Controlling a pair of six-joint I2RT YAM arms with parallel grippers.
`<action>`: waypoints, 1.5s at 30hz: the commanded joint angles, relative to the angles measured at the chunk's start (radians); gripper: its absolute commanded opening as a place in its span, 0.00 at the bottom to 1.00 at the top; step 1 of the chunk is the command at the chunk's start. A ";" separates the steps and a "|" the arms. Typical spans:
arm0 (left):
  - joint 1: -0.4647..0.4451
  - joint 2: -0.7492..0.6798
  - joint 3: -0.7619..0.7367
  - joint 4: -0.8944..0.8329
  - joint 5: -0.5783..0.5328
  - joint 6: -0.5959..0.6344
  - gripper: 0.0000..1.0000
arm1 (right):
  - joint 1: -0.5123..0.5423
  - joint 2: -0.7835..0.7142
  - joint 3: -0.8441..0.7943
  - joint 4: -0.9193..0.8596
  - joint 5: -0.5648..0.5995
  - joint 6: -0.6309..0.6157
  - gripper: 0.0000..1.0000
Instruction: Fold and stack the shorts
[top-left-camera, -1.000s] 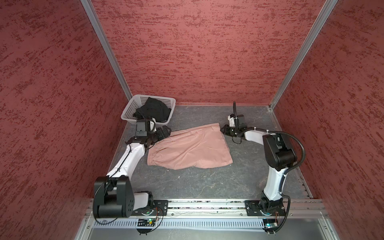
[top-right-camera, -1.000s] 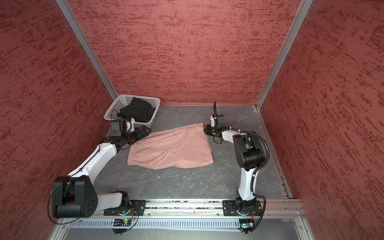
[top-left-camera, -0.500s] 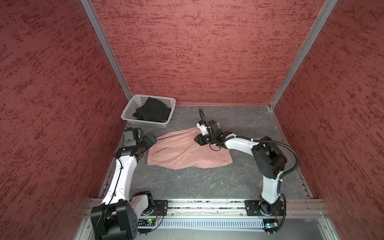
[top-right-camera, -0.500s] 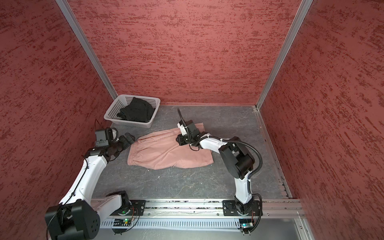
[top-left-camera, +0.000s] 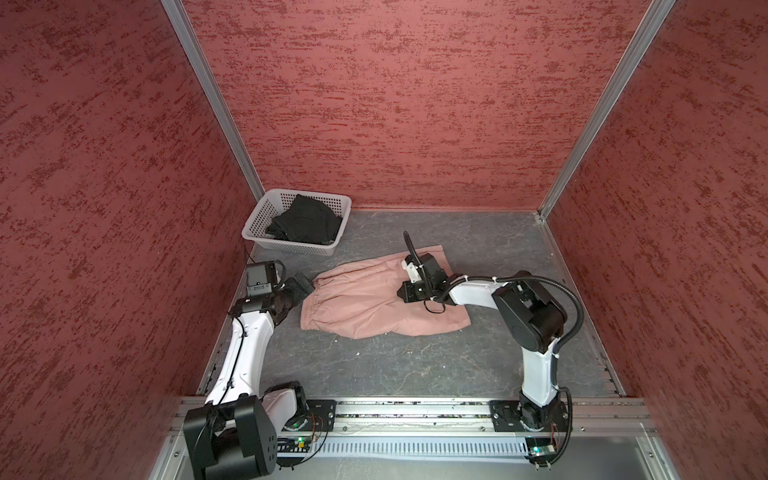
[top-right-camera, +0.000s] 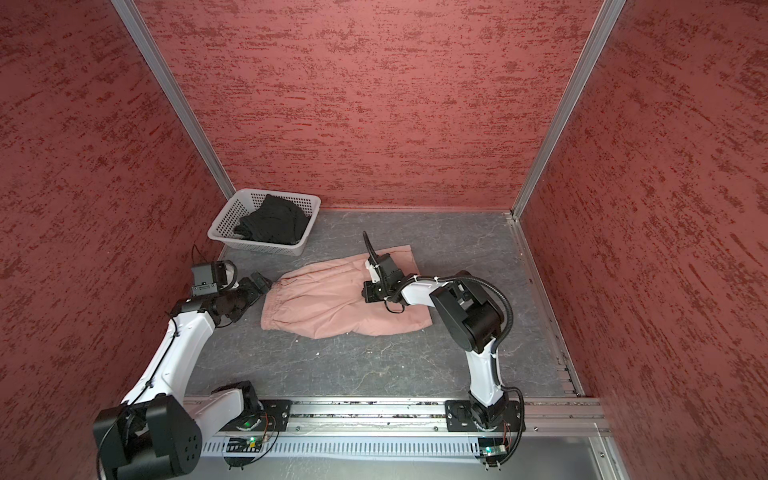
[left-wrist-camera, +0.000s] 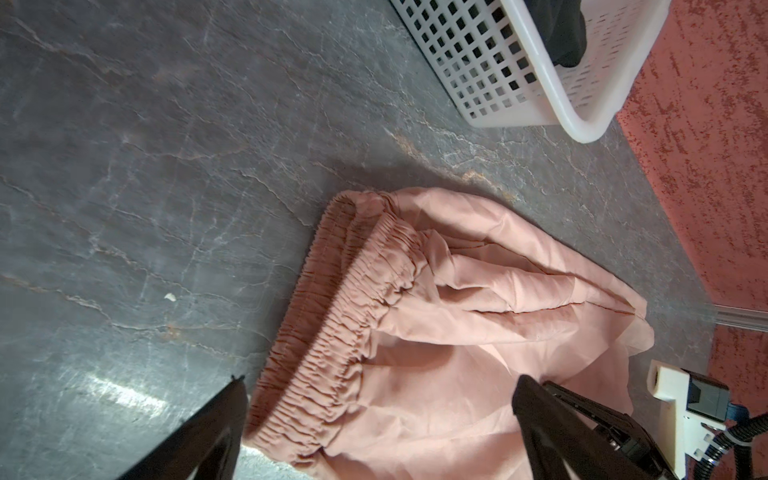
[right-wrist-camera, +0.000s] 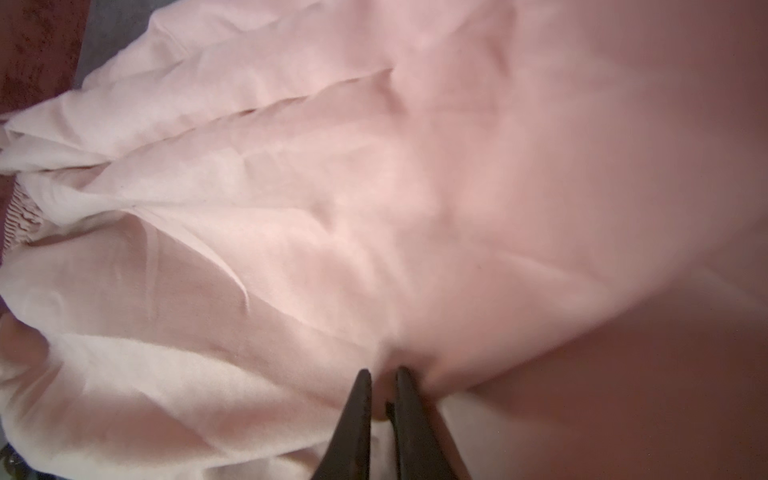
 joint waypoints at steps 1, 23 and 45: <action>0.001 -0.004 -0.002 0.001 0.049 0.008 0.99 | -0.089 -0.050 -0.129 -0.073 0.035 0.033 0.16; -0.125 0.023 0.008 0.049 0.049 -0.010 0.99 | 0.141 -0.400 -0.017 -0.331 0.307 -0.426 0.52; -0.045 -0.348 0.212 -0.268 -0.113 0.113 0.99 | 0.591 0.041 0.379 -0.377 0.633 -0.661 0.87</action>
